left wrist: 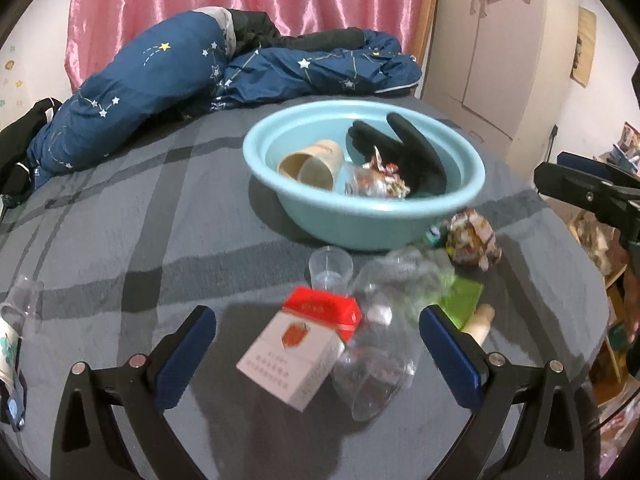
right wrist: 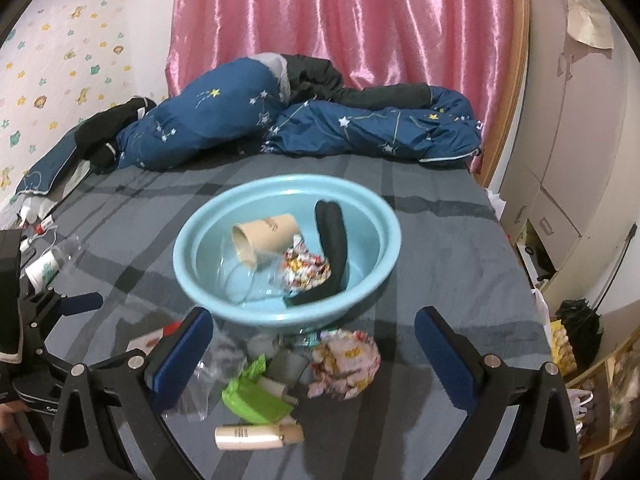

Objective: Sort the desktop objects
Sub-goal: 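Withdraw both grippers from the basin back toward the remaining items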

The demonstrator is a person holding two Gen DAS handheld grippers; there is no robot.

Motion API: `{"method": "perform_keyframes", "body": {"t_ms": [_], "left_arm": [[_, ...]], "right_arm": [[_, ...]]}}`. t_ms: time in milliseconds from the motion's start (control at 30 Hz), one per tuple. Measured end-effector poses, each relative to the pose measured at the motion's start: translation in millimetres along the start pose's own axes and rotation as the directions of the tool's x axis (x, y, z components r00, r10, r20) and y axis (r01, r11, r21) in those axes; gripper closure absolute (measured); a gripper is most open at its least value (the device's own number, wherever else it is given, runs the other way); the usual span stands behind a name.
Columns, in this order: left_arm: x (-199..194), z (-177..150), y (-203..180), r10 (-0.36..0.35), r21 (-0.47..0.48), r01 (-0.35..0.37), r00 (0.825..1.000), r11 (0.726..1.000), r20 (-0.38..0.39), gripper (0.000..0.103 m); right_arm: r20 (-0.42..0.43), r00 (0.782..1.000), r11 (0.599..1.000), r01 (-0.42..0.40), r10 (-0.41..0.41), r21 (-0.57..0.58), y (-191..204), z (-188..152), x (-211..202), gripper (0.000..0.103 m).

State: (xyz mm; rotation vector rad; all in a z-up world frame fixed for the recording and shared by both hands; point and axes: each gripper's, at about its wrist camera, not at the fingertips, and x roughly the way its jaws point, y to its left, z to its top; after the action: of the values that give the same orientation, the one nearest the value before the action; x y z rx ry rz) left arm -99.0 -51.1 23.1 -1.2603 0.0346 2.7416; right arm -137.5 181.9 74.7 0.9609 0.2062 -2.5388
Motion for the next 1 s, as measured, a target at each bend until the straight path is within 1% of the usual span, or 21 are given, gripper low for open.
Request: {"method": "perform_keyframes", "body": {"t_ms": [67, 233, 367, 600, 733, 833, 867, 1000], "left_arm": [[-1, -8, 1, 0.003, -0.004, -0.003, 1.000, 1.000, 0.000, 0.000], [-2, -28, 3, -0.017, -0.032, 0.016, 1.000, 0.999, -0.010, 0.000], [-1, -42, 1, -0.014, -0.039, 0.014, 1.000, 0.999, -0.015, 0.000], [0, -64, -6, -0.009, -0.055, 0.009, 1.000, 0.998, 0.007, 0.000], [1, -74, -9, 0.021, -0.080, -0.018, 0.999, 0.997, 0.040, 0.000], [3, -80, -10, 0.051, -0.102, -0.045, 0.997, 0.994, 0.060, 0.000], [5, -82, -9, 0.051, -0.109, -0.045, 0.997, 0.993, 0.057, 0.000], [13, -90, -10, 0.058, -0.124, -0.052, 0.997, 0.991, 0.047, 0.000]], "right_arm": [[-0.013, 1.000, 1.000, 0.002, -0.002, -0.007, 2, -8, 3, 0.000], [-0.035, 0.999, 1.000, -0.020, 0.020, -0.015, 10, -31, 7, 0.000], [-0.052, 0.998, 0.999, -0.027, 0.025, -0.041, 19, -48, 11, 0.000], [-0.083, 0.995, 0.997, -0.051, 0.046, -0.052, 28, -77, 18, 0.000], [-0.086, 0.995, 0.997, -0.056, 0.051, -0.056, 33, -92, 22, 0.000], [-0.067, 0.997, 0.996, -0.047, 0.042, -0.076, 38, -104, 24, 0.000], [-0.062, 0.998, 0.996, -0.037, 0.032, -0.083, 40, -108, 26, 0.000], [-0.065, 0.997, 0.997, -0.037, 0.033, -0.071, 41, -120, 34, 0.000]]}}
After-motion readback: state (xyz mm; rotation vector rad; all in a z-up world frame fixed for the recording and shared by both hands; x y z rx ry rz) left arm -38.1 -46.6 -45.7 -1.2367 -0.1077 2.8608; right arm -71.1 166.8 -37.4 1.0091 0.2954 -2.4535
